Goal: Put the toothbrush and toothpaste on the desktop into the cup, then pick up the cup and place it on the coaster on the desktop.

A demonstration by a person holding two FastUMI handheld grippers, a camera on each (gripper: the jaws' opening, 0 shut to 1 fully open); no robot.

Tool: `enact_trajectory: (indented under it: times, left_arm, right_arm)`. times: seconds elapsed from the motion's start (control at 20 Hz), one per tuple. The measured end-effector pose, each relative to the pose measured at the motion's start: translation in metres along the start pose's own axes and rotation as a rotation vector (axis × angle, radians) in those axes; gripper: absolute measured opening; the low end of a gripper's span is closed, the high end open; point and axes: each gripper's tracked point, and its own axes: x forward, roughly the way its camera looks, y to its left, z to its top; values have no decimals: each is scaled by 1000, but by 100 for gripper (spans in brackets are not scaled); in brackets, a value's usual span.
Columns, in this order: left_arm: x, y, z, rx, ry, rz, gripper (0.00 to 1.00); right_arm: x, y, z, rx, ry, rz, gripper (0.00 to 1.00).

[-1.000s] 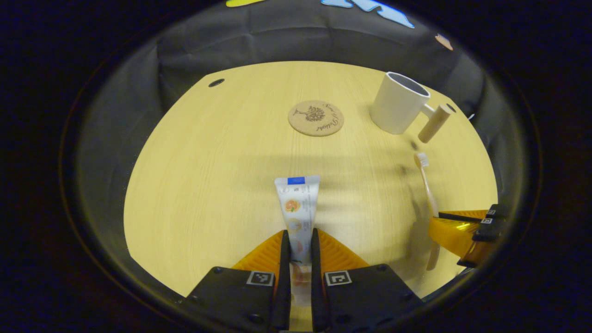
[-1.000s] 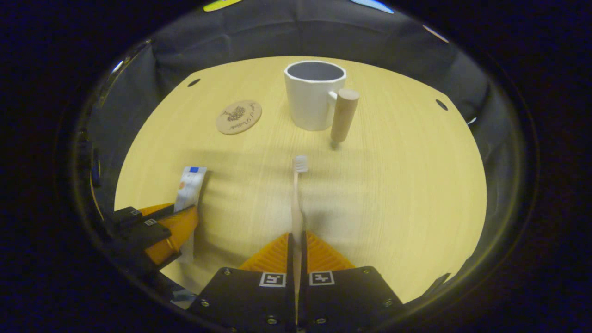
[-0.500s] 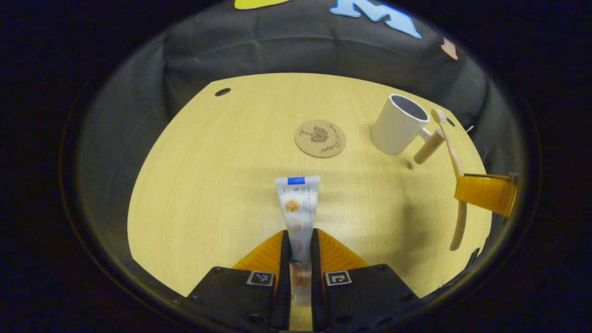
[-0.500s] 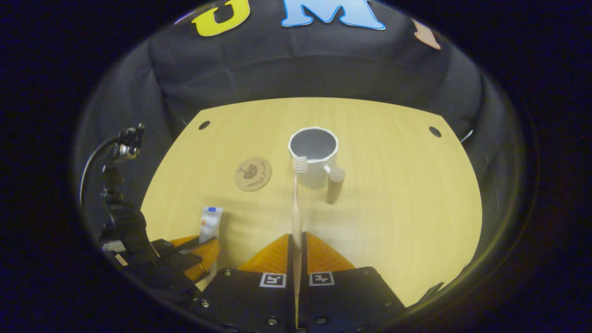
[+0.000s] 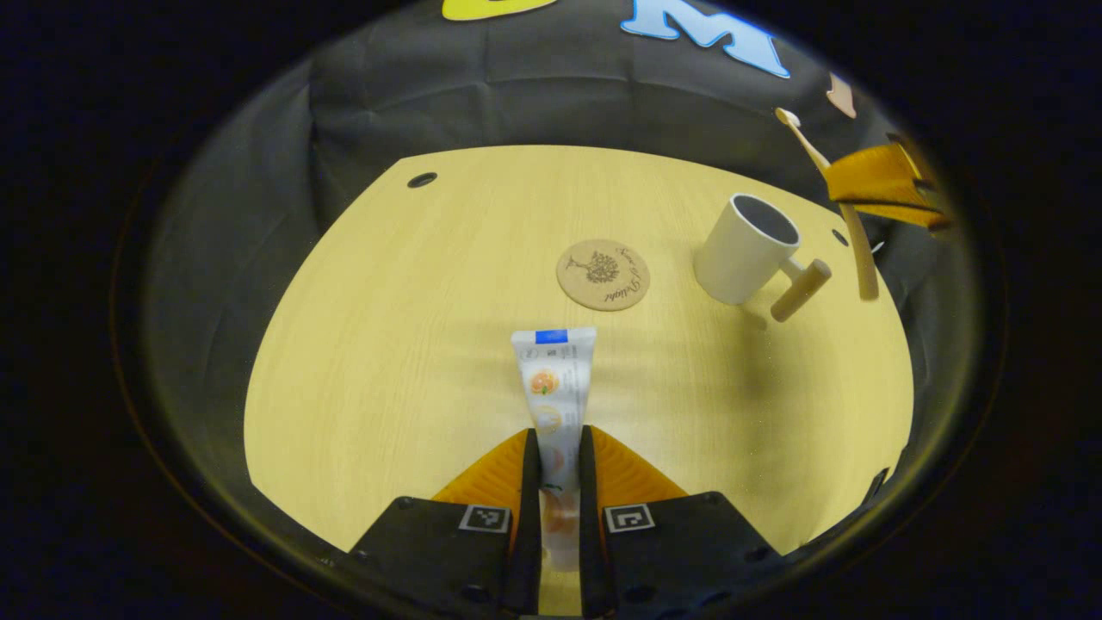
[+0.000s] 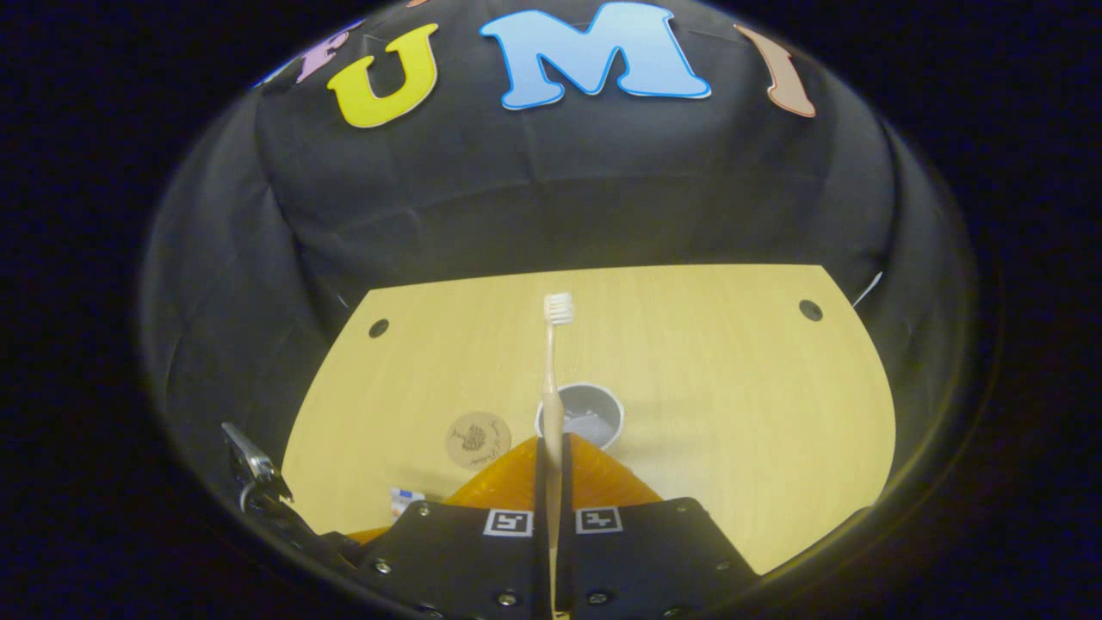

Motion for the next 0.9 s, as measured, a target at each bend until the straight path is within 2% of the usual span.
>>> enact_trajectory:
  times: [0.2, 0.45, 0.9]
  left_arm:
    - [-3, -1, -1, -6, 9, 5, 25]
    - [-1, 4, 6, -7, 13, 24, 26]
    - [-1, 7, 4, -13, 27, 47, 25]
  right_arm:
    - [20, -1, 26, 15, -27, 8, 4]
    - [51, -8, 32, 54, -21, 31, 4]
    - [88, -9, 40, -5, -103, 54, 4]
